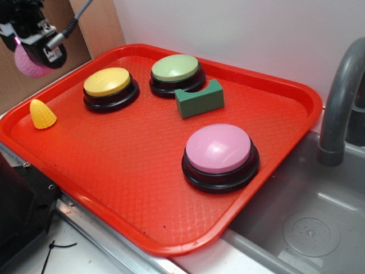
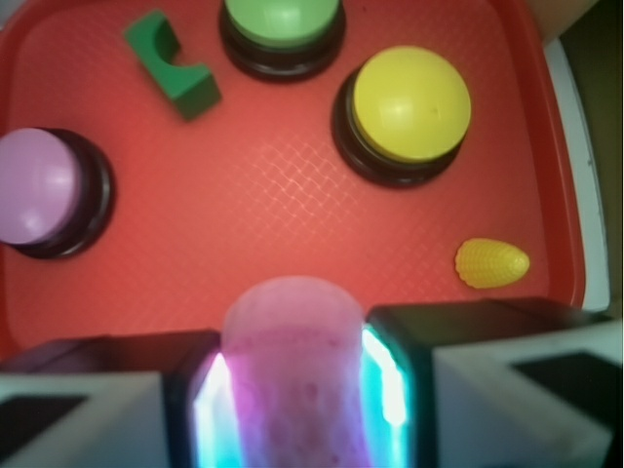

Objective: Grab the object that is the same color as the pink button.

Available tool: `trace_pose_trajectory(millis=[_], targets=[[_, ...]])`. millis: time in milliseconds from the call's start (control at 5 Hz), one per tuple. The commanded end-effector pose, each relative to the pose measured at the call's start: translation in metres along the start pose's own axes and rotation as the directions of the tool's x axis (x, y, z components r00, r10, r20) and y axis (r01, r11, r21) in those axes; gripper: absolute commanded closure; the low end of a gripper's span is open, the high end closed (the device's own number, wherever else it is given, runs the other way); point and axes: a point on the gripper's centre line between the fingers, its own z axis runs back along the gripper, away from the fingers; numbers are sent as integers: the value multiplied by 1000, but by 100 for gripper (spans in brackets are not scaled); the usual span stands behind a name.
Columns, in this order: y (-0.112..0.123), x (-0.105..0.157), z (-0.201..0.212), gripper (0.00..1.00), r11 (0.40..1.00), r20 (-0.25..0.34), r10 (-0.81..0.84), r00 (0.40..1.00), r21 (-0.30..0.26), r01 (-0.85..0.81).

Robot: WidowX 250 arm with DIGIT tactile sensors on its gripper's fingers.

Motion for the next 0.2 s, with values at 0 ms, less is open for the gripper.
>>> trace_pose_trajectory(millis=[0], targets=[[12,-4,7,100,998,45,61,997,27,-63]])
